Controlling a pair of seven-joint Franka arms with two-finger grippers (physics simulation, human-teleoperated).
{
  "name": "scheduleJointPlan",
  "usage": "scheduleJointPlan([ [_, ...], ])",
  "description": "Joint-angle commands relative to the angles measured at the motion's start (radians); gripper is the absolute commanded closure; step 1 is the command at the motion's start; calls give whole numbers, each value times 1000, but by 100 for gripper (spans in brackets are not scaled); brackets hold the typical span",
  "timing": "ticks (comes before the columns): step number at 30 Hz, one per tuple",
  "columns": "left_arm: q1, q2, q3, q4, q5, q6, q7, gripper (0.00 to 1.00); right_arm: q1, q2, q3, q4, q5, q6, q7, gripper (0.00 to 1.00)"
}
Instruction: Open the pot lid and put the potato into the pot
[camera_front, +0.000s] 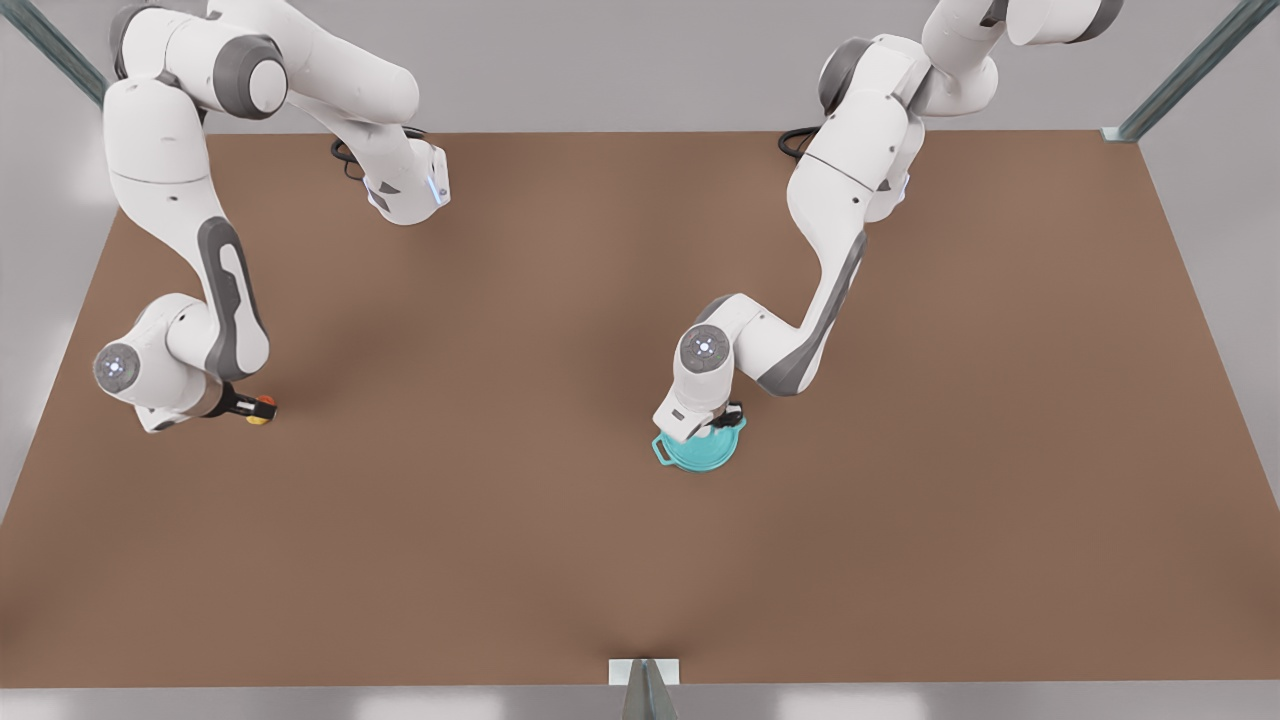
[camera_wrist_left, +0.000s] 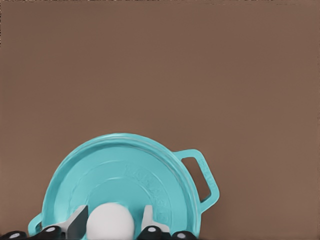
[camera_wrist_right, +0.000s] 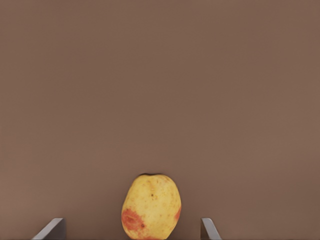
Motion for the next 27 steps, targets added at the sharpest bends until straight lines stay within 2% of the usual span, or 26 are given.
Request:
scheduleJointPlan([
  [1,2,-3,1,1,-1,6,-27,52,0,10,1,-2,3,38,-24,0],
  [8,2,-9,4,16,1,-5,-24,53,-3,34,2,-13,3,71,-24,0],
  [12,14,-20,43,81,-2,-10,-21,53,-23,35,2,-25,1,71,-40,0],
  [16,283,-9,41,96,-11,-8,324,53,-23,35,2,-35,0,72,-46,0],
  [18,367,17,41,93,-18,-3,312,53,-23,35,2,-53,0,112,-44,0],
  [20,382,68,41,102,-30,20,269,52,-22,40,2,-53,0,114,-44,0],
  [22,390,86,41,102,-27,29,267,48,-22,41,2,-53,0,117,-44,0],
  [23,422,109,41,102,-28,72,269,40,-22,41,2,-53,0,117,-43,0],
  [24,425,115,41,99,-25,98,267,0,-22,40,2,-53,0,117,-36,7],
  [27,424,112,41,102,-18,95,269,0,-22,40,2,-53,0,117,-35,30],
])
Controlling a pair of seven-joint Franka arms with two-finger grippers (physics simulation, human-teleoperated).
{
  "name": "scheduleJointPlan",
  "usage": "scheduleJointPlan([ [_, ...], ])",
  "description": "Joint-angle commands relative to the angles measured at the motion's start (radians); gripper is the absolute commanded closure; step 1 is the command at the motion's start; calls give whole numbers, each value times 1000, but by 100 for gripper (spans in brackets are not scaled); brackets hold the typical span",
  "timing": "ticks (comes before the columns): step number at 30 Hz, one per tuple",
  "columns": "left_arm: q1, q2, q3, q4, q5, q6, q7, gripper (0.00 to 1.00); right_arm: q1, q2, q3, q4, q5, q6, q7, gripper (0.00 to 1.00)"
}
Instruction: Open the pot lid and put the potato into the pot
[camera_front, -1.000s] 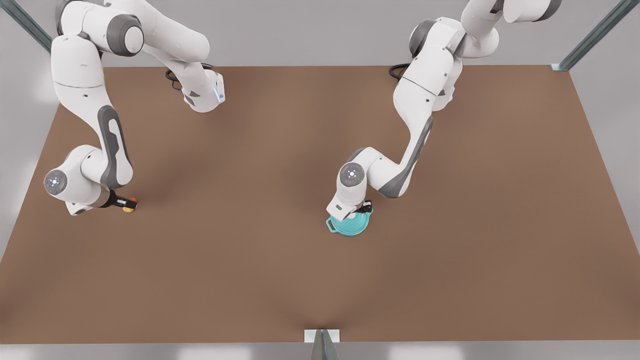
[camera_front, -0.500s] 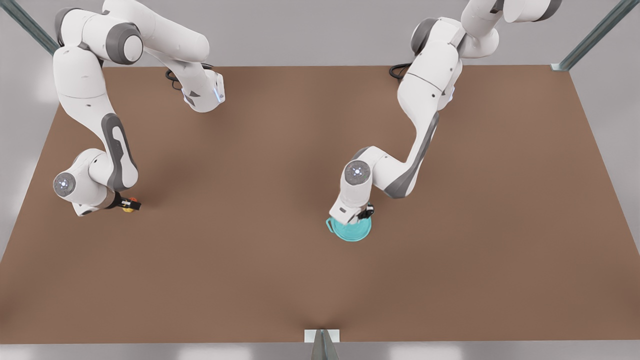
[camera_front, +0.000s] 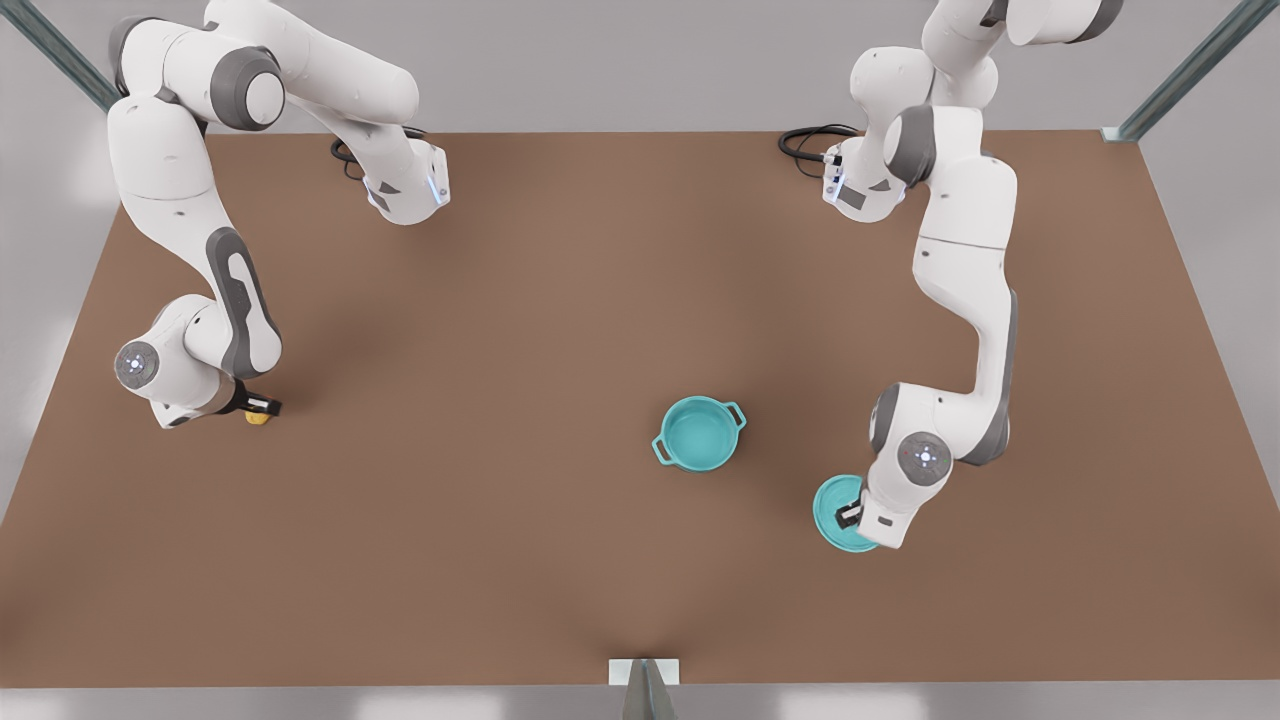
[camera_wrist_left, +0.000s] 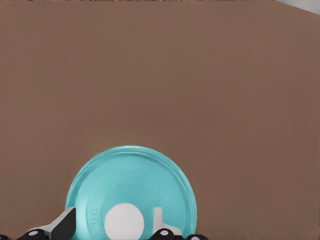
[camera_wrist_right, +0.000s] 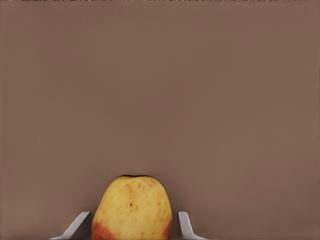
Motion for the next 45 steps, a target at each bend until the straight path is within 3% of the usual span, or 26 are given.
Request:
scheduleJointPlan([
  [1,7,-20,0,6,21,5,165,0,0,-1,1,0,2,8,-11,31],
  [2,26,-135,3,51,8,-248,405,0,0,-1,1,0,2,8,-11,31],
  [3,89,-186,3,211,-81,-589,695,0,2,-1,1,0,2,8,-11,33],
  [4,162,-321,3,217,-104,-716,748,0,2,-1,1,0,2,8,-11,36],
  [5,224,-557,2,-130,-218,-594,742,0,2,-1,1,0,2,8,-11,37],
  [6,216,-623,-9,-222,-201,-534,726,0,2,-1,1,0,3,8,-11,40],
  [7,182,-597,-12,-114,-141,-603,697,0,2,-1,1,0,3,10,-11,41],
  [17,162,-567,-11,-100,-101,-623,628,0,8,-42,1,2,5,-13,0,45],
  [25,170,-568,-5,-105,-103,-621,619,0,92,-171,75,56,11,-197,286,46],
  [27,170,-567,-5,-105,-101,-620,619,0,98,-200,159,95,11,-263,449,46],
  [31,170,-568,-3,-105,-101,-618,619,0,106,-200,326,209,11,-398,746,46],
  [37,161,-568,-11,-109,-106,-624,614,0,357,-99,329,456,12,-515,1136,47],
  [45,159,-570,-11,-106,-104,-618,614,0,568,112,331,787,57,-561,1394,47],
])
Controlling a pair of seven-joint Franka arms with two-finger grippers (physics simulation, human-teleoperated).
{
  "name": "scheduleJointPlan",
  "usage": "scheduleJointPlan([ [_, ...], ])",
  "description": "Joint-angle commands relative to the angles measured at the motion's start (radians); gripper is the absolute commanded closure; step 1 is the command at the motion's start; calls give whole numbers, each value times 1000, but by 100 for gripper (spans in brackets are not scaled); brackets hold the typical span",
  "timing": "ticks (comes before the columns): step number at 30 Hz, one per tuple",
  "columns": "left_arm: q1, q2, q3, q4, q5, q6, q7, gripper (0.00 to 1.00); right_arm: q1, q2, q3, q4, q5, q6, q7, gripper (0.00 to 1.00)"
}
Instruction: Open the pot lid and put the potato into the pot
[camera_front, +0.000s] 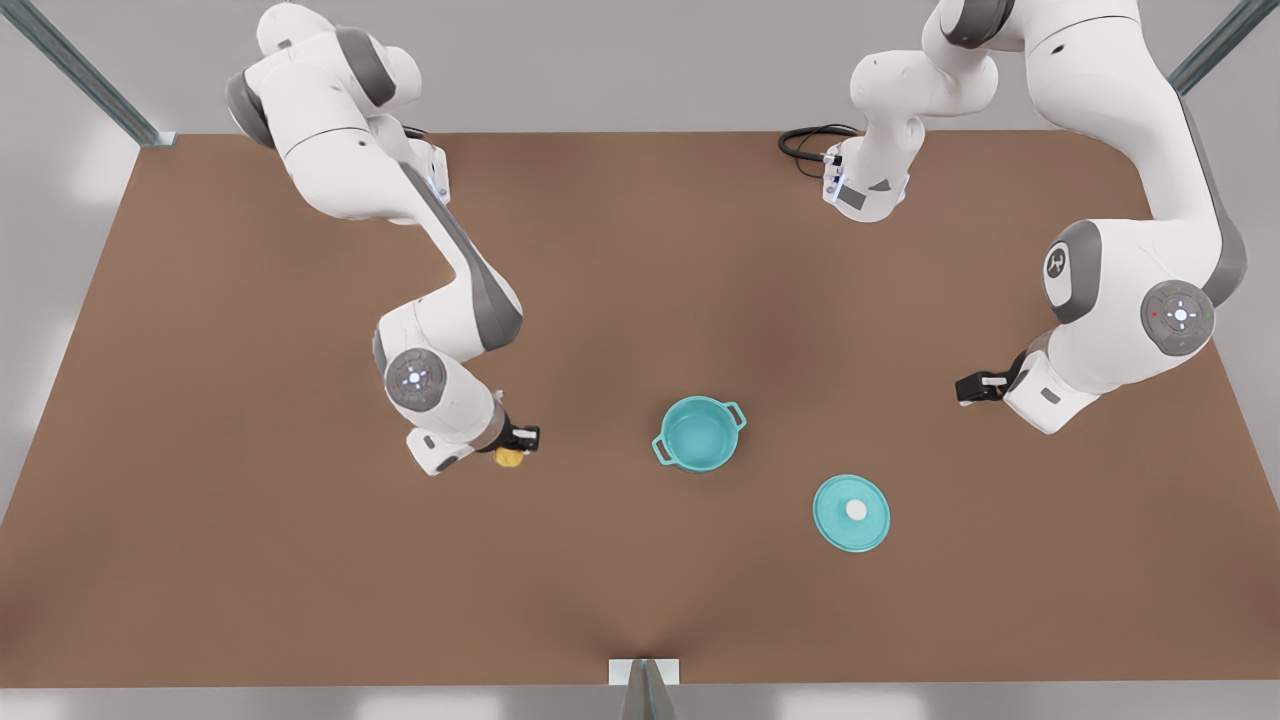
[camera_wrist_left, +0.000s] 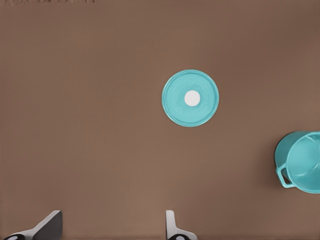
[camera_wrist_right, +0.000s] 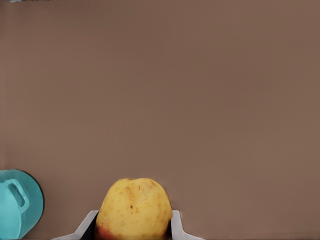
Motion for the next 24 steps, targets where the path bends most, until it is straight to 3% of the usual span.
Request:
scheduleJointPlan([
  [1,0,-1,0,0,1,0,45,0,36,38,0,63,42,-32,665,47],
  [6,0,-1,0,2,1,2,45,0,142,101,9,111,136,146,684,47],
  [10,0,-1,0,2,1,2,44,0,179,178,50,181,139,220,686,47],
  [17,1,-1,0,0,1,2,45,0,251,277,50,223,138,379,681,46],
  [24,0,-1,0,-1,1,2,45,0,306,368,44,235,136,424,675,46],
])
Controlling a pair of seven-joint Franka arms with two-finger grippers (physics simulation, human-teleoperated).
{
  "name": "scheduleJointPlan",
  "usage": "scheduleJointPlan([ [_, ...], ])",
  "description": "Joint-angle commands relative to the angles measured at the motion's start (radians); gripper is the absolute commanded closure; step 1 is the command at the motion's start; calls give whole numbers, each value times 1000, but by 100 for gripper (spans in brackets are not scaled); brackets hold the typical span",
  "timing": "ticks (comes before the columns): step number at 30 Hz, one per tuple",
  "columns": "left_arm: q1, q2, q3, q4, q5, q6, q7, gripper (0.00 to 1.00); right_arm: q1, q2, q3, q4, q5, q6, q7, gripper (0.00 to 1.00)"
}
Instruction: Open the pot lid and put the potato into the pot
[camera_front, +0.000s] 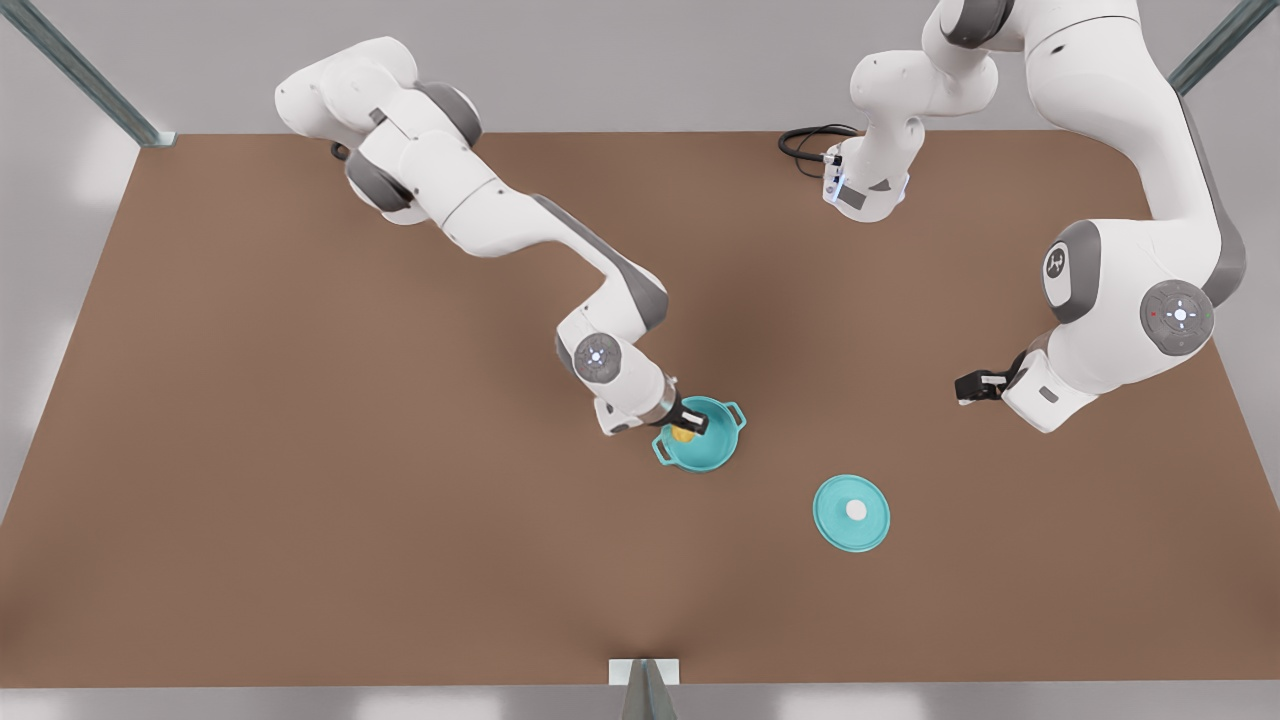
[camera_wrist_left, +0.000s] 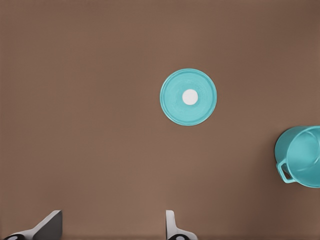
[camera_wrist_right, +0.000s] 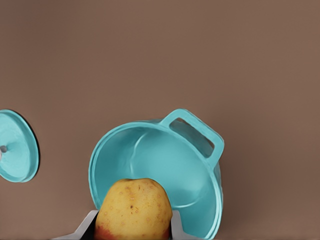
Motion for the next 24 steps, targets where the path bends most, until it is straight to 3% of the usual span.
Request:
scheduleJointPlan([
  [1,0,-1,0,-1,1,0,12,0,15,12,-7,3,-4,50,185,46],
  [7,0,-1,0,-1,1,0,12,0,18,32,-14,14,-4,81,186,46],
  [8,0,-1,0,1,1,0,12,0,18,32,-18,14,-4,83,186,42],
  [9,0,-1,0,1,1,0,12,0,18,31,-24,16,-4,86,189,0],
  [13,0,-1,0,1,1,1,12,0,18,25,-29,14,-4,84,183,0],
  [15,0,-1,0,-1,1,1,12,0,-17,-95,-41,-7,-46,-37,160,0],
  [18,0,0,0,3,1,1,12,0,-273,-432,-40,-355,-61,-261,-203,0],
  [20,-6,4,0,9,-2,1,13,0,-528,-681,-40,-610,-63,-388,-689,0],
  [22,-20,8,-2,41,-7,-10,22,0,-731,-739,-44,-584,-201,-474,-1001,0],
  [24,-26,28,0,87,-5,-10,71,0,-784,-775,-50,-575,-273,-531,-1081,0],
])
